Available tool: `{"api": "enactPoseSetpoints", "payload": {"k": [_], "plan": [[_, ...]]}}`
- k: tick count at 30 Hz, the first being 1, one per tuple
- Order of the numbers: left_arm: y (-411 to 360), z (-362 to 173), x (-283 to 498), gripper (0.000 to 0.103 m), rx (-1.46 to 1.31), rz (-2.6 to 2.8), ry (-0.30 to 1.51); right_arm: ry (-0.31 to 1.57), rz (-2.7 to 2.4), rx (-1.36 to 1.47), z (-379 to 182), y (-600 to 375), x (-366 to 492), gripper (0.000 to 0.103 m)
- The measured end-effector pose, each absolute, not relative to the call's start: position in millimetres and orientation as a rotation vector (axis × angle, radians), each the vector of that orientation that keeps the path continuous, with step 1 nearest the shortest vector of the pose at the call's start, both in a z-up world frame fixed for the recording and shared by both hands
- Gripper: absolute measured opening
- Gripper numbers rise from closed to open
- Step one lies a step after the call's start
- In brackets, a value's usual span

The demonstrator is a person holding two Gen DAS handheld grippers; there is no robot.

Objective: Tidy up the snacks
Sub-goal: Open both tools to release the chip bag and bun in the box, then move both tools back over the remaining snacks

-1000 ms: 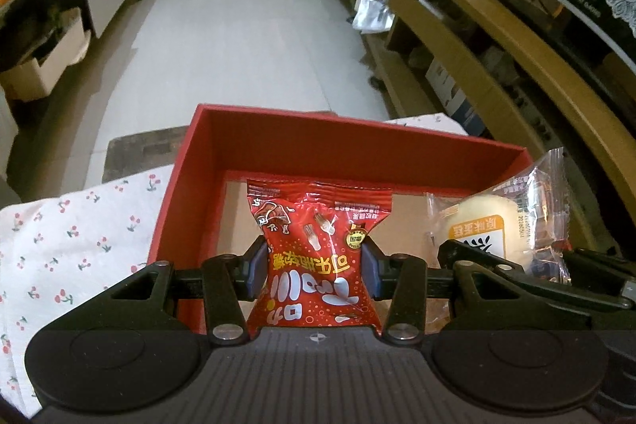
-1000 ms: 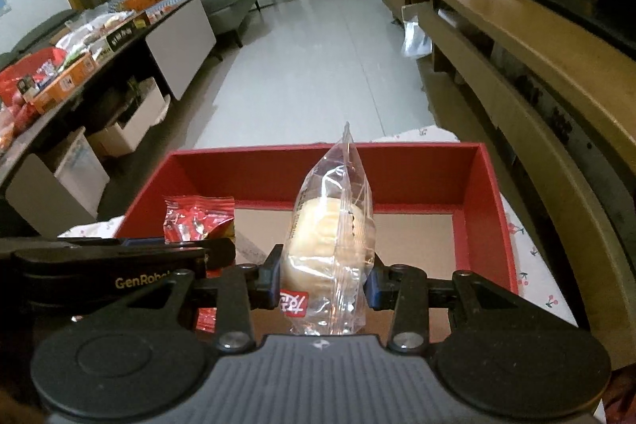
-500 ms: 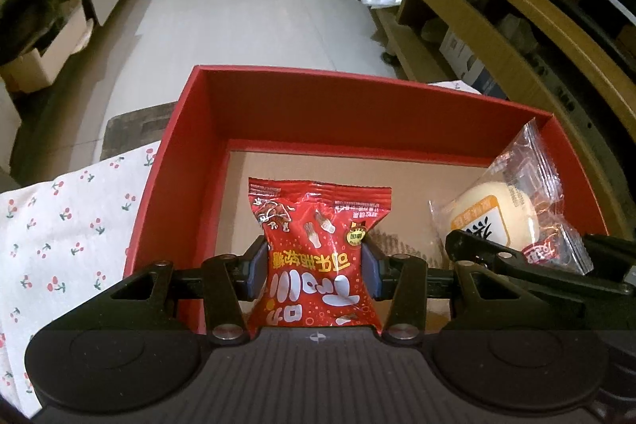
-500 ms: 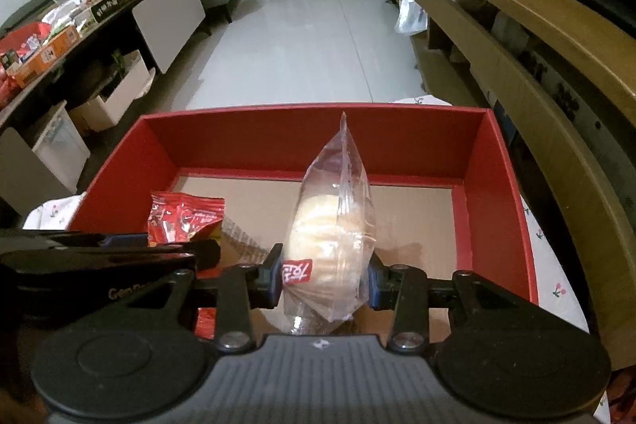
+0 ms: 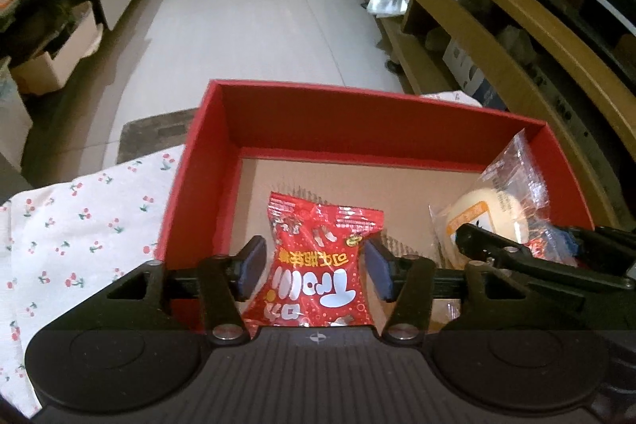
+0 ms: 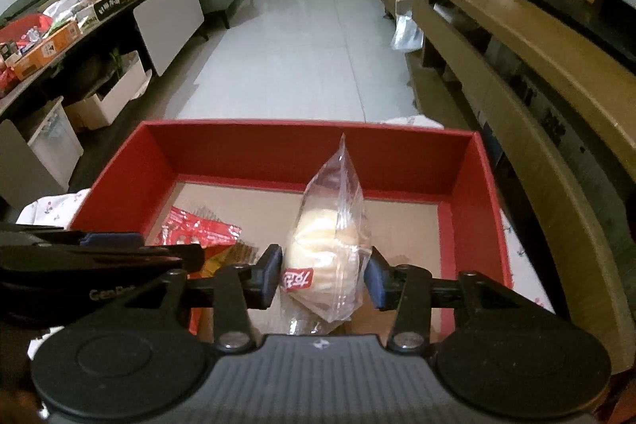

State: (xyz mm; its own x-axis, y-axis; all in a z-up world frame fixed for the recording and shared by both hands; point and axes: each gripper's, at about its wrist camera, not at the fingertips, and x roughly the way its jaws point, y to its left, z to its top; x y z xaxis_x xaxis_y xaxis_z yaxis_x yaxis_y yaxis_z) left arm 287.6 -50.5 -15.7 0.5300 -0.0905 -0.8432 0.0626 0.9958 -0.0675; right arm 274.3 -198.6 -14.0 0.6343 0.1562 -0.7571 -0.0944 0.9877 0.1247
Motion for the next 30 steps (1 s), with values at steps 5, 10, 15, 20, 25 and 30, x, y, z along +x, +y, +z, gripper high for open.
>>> {"api": "enactPoseSetpoints", "payload": {"k": [5,10,15,20,25,30], "plan": [[-45.4,-1.9,278.7,0.072,-0.036,-0.090,0.983,0.832,0.146,0.076,0.4,-200.0,267.7,0.058],[-43.9,13.1,268.1,0.073,-0.035,-0.089,0.960,0.794,0.152,0.090,14.7,-201.0,258.9,0.059],[-37.8,24.1,256.0,0.079,-0.038,-0.097,0.945,0.777,0.165,0.094,22.3,-201.7,249.4,0.060],[-34.1,33.0,243.0,0.083,-0.040,-0.110,0.932,0.766,0.180,0.083,27.6,-200.6,236.8,0.064],[-28.0,36.0,230.2,0.084,-0.040,-0.122,0.931,0.766,0.197,0.092,33.6,-202.7,222.4,0.064],[-14.2,35.5,212.2,0.084,-0.055,-0.126,0.946,0.801,0.248,0.081,30.9,-195.0,200.5,0.064]]}}
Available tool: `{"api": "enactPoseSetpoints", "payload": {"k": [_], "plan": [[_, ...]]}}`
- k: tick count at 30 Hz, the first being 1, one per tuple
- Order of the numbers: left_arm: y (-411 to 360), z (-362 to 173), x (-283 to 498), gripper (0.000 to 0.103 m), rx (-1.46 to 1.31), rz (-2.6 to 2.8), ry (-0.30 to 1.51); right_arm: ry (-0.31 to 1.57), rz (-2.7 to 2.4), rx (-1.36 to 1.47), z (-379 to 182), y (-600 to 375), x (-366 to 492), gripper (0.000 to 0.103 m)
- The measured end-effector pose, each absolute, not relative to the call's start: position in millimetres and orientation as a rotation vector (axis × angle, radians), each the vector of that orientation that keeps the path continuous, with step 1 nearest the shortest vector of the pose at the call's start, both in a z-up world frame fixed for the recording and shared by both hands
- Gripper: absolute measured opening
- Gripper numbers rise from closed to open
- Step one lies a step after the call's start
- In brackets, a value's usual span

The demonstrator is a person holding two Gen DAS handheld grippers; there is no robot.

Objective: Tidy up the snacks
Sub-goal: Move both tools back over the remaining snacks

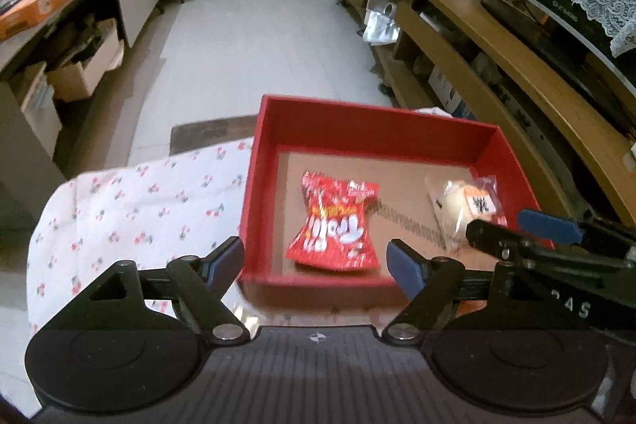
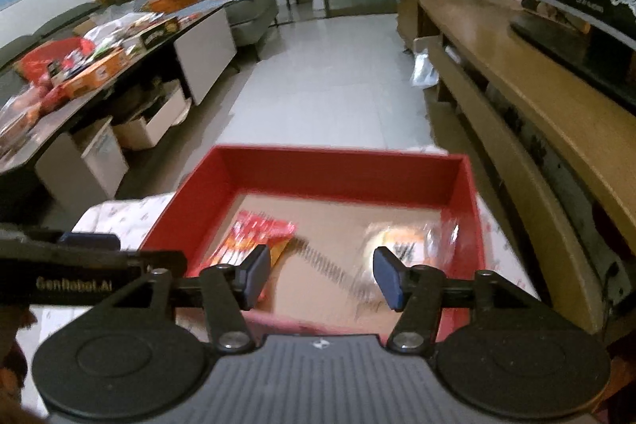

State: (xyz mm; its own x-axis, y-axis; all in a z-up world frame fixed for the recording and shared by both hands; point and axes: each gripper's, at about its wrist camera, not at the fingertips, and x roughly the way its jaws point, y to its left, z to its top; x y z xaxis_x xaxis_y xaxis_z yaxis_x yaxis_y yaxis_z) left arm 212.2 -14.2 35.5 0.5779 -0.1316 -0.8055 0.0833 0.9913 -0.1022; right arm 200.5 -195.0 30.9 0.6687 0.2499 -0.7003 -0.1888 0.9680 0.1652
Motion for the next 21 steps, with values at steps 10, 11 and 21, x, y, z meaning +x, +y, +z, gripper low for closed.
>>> {"api": "enactPoseSetpoints", "payload": {"k": [10,11,21], "plan": [[12.5,28.6,165.4,0.085,-0.078,-0.141,0.989,0.887,0.366,0.038,19.0,-170.3,146.7,0.065],[13.2,27.7,159.4,0.085,-0.071,-0.150,0.994,0.894,0.373,0.032,17.6,-168.7,142.0,0.066],[13.9,7.5,99.8,0.085,-0.031,-0.267,1.069,0.982,0.389,0.022,2.2,-161.5,93.6,0.066]]}}
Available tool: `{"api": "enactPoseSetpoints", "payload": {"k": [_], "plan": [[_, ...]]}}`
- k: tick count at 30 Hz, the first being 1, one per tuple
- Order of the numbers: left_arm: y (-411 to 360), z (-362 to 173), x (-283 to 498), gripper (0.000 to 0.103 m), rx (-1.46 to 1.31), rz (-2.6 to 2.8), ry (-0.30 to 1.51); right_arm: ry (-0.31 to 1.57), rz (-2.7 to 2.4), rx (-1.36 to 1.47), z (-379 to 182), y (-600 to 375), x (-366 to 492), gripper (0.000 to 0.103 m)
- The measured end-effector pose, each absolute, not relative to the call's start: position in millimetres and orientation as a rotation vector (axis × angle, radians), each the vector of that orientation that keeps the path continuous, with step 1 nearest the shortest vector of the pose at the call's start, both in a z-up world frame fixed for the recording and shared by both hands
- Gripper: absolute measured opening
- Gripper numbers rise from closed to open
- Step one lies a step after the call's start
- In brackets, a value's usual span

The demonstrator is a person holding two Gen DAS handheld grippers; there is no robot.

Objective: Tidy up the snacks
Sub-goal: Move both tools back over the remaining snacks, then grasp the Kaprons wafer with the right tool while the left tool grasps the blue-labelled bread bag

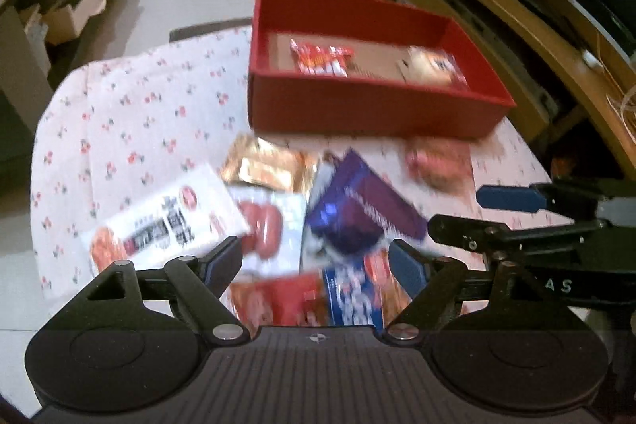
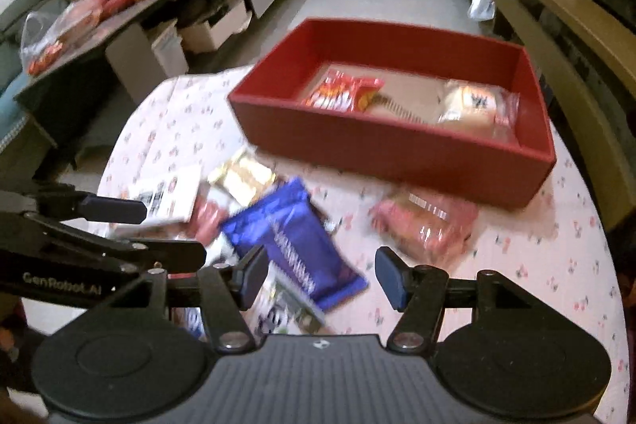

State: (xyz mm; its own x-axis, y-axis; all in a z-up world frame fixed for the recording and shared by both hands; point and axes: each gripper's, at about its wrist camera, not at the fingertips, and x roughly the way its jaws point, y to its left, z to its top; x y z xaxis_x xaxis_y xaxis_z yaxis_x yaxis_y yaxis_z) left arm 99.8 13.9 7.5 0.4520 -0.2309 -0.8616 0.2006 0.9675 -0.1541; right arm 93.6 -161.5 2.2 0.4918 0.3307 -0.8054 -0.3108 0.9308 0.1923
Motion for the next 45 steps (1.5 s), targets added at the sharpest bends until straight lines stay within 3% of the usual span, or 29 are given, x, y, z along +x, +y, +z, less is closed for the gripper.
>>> {"api": "enactPoseSetpoints", "payload": {"k": [19,29,36,39,45], "plan": [[-14.8,-25.6,98.2,0.089,0.404,-0.819,1.129,1.068,0.393,0.128,-9.5,-178.3,87.3,0.069],[-33.7,-47.9,91.1,0.098,0.654,-0.973,1.145,1.099,0.445,0.120,-13.1,-166.3,86.6,0.070],[-26.5,-58.3,78.8,0.098,0.646,-0.895,1.242,1.082,0.452,0.133,-7.3,-170.1,82.9,0.070],[-23.5,-63.7,67.1,0.091,0.640,-0.768,1.298,1.072,0.457,0.136,-3.8,-170.8,79.9,0.070],[-3.4,-64.8,54.1,0.097,0.395,-0.684,1.376,1.055,0.492,0.136,2.4,-167.8,72.6,0.071]]}}
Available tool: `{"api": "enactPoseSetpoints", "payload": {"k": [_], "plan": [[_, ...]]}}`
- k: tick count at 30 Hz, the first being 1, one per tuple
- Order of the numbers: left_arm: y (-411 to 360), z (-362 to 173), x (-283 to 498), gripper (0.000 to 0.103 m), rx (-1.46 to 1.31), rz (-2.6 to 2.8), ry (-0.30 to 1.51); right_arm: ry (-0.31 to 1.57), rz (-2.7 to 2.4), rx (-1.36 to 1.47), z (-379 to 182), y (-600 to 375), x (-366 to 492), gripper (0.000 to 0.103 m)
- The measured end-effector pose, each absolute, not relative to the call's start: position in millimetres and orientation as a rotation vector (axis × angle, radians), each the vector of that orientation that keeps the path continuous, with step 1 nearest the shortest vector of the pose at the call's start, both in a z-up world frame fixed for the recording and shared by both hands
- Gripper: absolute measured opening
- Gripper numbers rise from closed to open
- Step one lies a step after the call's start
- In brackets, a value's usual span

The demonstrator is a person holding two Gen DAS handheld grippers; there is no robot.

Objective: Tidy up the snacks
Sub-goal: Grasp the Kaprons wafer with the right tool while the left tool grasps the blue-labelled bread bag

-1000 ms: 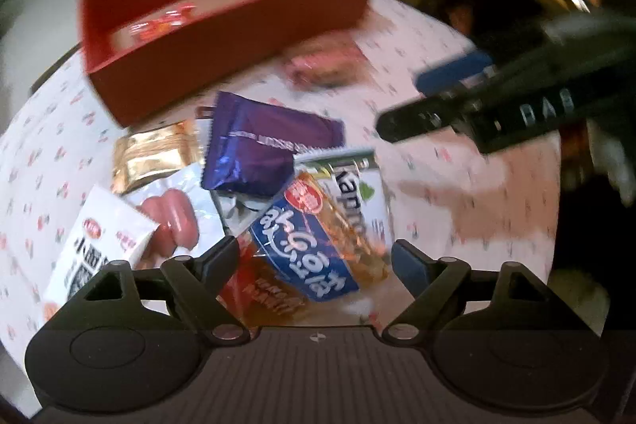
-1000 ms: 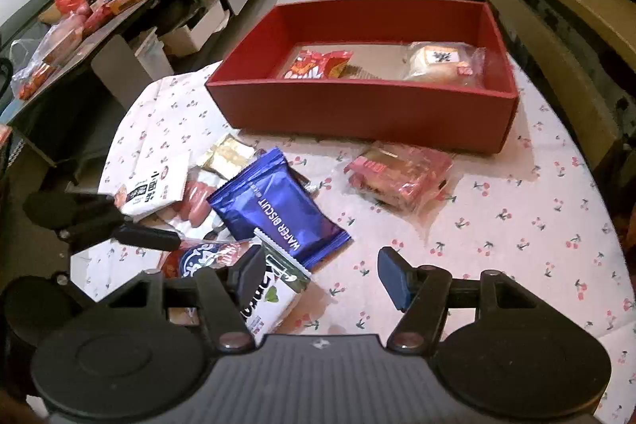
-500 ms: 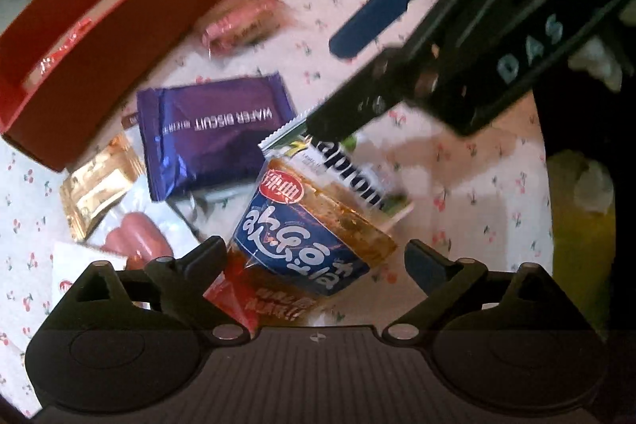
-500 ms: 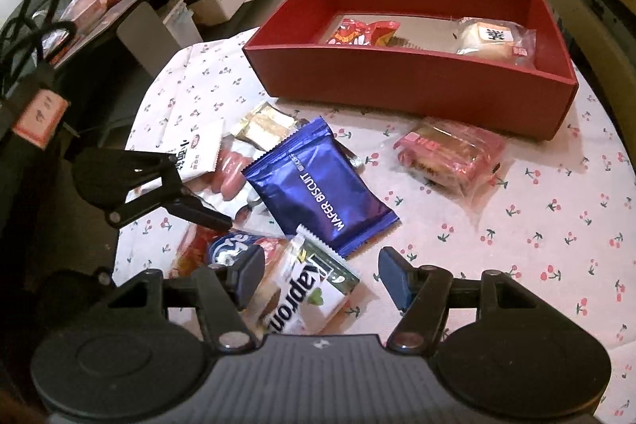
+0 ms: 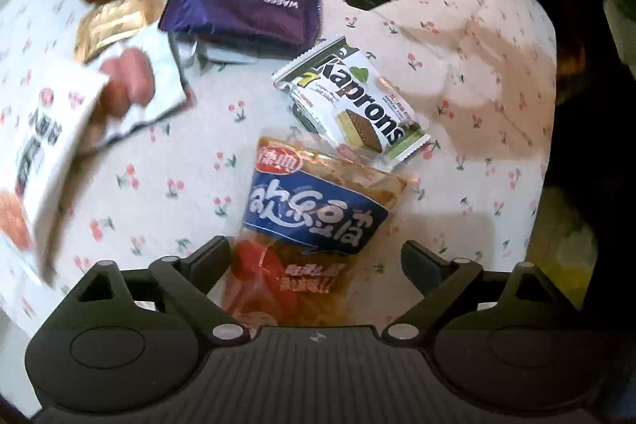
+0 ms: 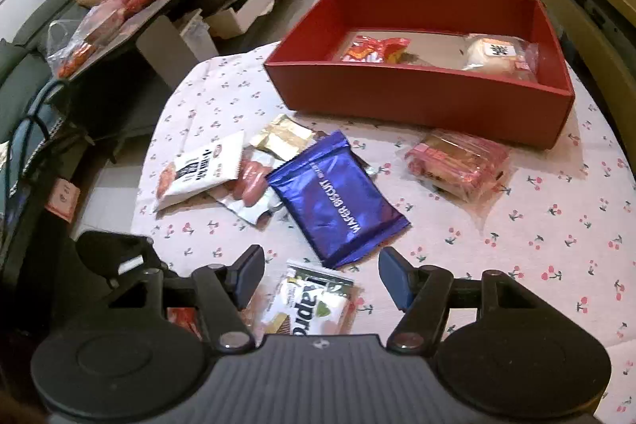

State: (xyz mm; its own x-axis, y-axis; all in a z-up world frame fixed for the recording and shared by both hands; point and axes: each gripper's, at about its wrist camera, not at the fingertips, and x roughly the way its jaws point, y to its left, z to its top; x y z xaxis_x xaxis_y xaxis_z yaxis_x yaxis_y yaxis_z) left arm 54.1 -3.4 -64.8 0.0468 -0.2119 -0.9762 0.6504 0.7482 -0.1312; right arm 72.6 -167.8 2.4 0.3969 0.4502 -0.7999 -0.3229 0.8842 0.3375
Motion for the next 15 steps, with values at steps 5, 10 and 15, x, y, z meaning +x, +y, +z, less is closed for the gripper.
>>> {"api": "enactPoseSetpoints", "payload": {"k": [5,10,15], "plan": [[-17.0,-70.8,44.2,0.102,0.399,-0.575,1.318,1.064,0.500,0.105,-0.6,-161.3,64.3,0.071],[-24.2,-69.4,30.0,0.087,0.433,-0.512,1.256,1.075,0.467,0.110,-4.9,-164.6,57.0,0.071],[0.0,-59.0,23.6,0.070,0.313,-0.480,1.257,1.083,0.447,0.095,-7.9,-162.7,50.9,0.071]]}}
